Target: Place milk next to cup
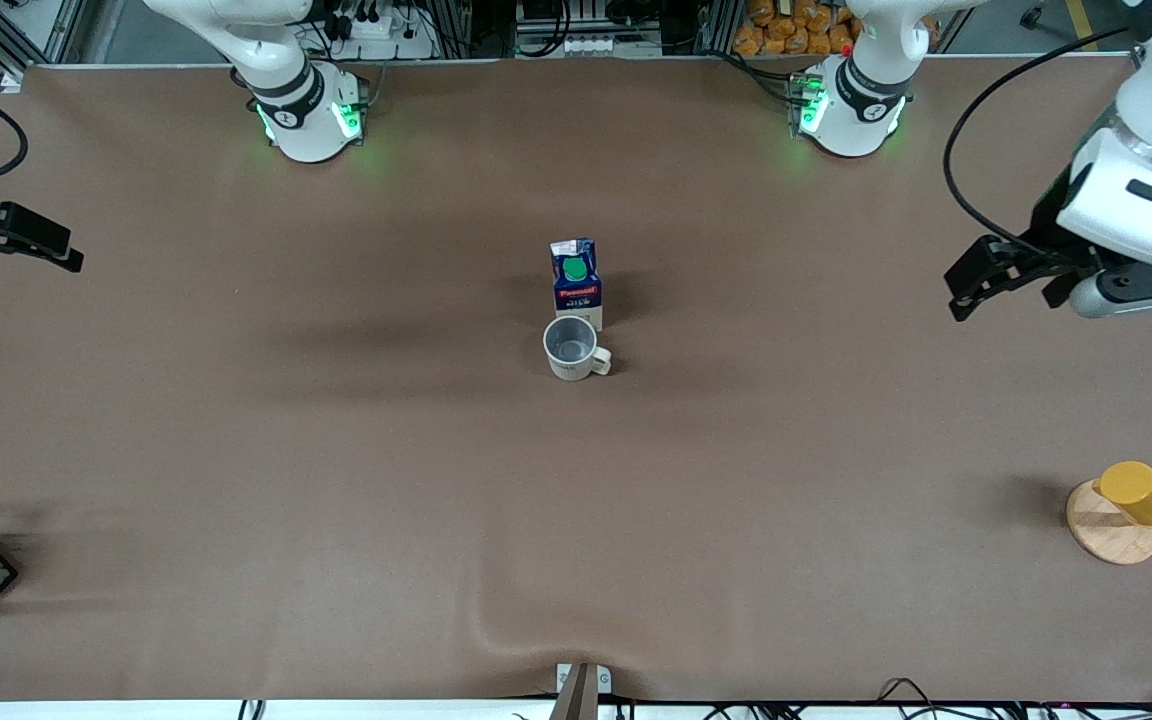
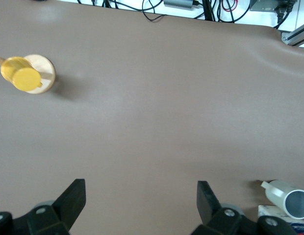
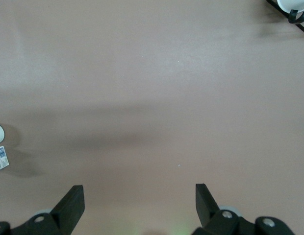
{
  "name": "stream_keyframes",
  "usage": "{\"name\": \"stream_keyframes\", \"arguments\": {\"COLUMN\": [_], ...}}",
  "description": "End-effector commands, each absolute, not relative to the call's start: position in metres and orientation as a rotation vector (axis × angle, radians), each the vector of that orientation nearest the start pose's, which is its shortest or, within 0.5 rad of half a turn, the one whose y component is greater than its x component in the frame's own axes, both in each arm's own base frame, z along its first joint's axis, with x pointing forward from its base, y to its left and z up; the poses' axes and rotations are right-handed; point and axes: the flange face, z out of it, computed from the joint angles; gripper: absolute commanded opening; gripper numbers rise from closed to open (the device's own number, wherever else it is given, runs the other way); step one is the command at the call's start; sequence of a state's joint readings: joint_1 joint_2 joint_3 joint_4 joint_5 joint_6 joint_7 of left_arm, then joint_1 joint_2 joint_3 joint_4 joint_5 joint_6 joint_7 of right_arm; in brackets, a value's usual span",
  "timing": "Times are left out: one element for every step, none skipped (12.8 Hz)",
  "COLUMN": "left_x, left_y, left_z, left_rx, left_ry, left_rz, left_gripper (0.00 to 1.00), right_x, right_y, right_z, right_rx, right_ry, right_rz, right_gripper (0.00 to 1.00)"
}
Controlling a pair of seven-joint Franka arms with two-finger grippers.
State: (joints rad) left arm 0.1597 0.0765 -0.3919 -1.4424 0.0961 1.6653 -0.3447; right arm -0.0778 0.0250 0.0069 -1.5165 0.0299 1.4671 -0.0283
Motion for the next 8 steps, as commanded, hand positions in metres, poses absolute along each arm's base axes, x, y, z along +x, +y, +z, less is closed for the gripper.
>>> {"name": "stream_keyframes", "arguments": {"left_x": [0.55, 0.548, 0.544, 0.541, 0.539, 0.536, 0.532, 0.53], "left_y": [-0.103, -0.096, -0.09, -0.083, -0.077, -0.071, -0.07, -0.07], "left_z": [0.67, 0.67, 0.674, 0.676, 0.676, 0.678, 0.676, 0.675], "left_rx": [-3.064, -3.061, -3.063, -3.076, -3.089, -3.091, -3.09, -3.089], "left_ry": [-0.09, -0.063, -0.049, -0.049, -0.065, -0.074, -0.07, -0.069], "left_rz": [-0.214, -0.186, -0.184, -0.172, -0.154, -0.15, -0.131, -0.129], "left_gripper": [1.0, 1.0, 1.0, 1.0, 1.0, 1.0, 1.0, 1.0], "right_x": [0.549, 0.55, 0.55, 0.55, 0.55, 0.55, 0.551, 0.551], "right_y": [-0.032, -0.031, -0.031, -0.031, -0.03, -0.031, -0.03, -0.03], "right_z": [0.631, 0.631, 0.63, 0.63, 0.631, 0.63, 0.629, 0.629], "right_rx": [-3.09, -3.091, -3.09, -3.091, -3.091, -3.091, -3.09, -3.09], "right_ry": [0.047, 0.045, 0.045, 0.045, 0.042, 0.045, 0.043, 0.043], "right_rz": [0.105, 0.098, 0.103, 0.101, 0.098, 0.101, 0.105, 0.105], "right_gripper": [1.0, 1.0, 1.0, 1.0, 1.0, 1.0, 1.0, 1.0]}}
